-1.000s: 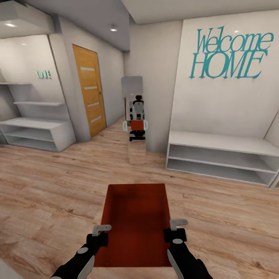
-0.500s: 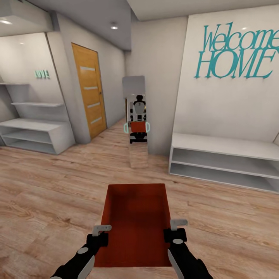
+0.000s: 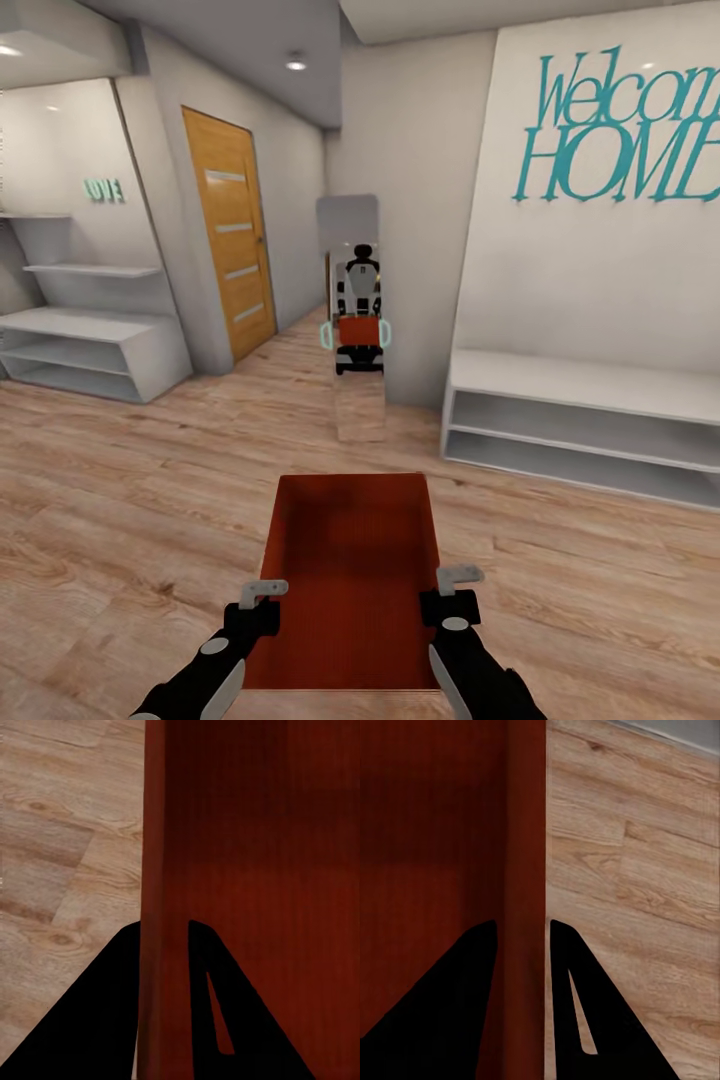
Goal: Move the two storage containers from the living room to the garage. In the garage, place one container on the floor and stack the other container on top of it (either order is fine).
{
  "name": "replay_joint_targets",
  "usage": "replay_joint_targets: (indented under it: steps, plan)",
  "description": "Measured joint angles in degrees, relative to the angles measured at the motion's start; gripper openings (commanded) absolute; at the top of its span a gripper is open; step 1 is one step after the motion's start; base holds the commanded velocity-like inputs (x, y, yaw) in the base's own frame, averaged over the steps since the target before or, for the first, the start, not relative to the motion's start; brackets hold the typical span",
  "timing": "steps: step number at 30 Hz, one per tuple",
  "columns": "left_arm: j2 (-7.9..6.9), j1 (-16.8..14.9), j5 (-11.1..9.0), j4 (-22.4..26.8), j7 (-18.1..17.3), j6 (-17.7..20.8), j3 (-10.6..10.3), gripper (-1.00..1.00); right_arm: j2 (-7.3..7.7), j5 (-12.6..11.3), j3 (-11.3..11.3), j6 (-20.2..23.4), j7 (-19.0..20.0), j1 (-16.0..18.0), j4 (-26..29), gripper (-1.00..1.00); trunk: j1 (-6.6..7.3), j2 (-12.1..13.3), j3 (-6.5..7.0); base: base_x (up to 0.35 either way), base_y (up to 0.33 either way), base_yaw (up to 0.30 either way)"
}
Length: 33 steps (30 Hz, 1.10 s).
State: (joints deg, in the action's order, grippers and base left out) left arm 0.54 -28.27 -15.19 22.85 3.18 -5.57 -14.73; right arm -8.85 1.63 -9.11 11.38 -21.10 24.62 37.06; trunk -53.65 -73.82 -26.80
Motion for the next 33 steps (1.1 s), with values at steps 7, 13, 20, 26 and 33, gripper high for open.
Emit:
replay_joint_targets:
  steps: [7, 13, 20, 26, 33]
  plan:
    - [-0.01, 0.0, 0.0, 0.0, 0.0, 0.0, 0.0, -1.0, -0.01, 0.0, 0.0, 0.0, 0.0, 0.0, 0.0, -1.0, 0.0, 0.0, -0.41, 0.294, 0.0, 0.176]
    - [-0.02, 0.0, 0.0, 0.0, 0.0, 0.0, 0.0, -1.0, 0.01, -0.1, -0.1, 0.0, 0.0, 0.0, 0.0, -1.0, 0.01, 0.0, -0.81, 0.313, 0.0, 0.197]
    - [0.02, 0.0, 0.0, 0.0, 0.0, 0.0, 0.0, -1.0, 0.04, -0.1, -0.1, 0.0, 0.0, 0.0, 0.0, -1.0, 0.01, 0.0, -1.29, 0.327, 0.016, 0.198]
    - [0.02, 0.0, 0.1, -0.1, 0.0, 0.1, 0.0, -1.0, 0.02, 0.0, 0.0, 0.0, 0.0, -0.1, 0.0, -1.0, 0.01, 0.0, -1.71, 0.332, 0.145, 0.199]
    - [0.01, 0.0, 0.1, -0.1, 0.0, 0.1, 0.0, -1.0, 0.0, 0.0, 0.1, 0.1, 0.0, -0.1, 0.0, -1.0, 0.01, 0.0, -2.16, 0.331, 0.177, 0.167]
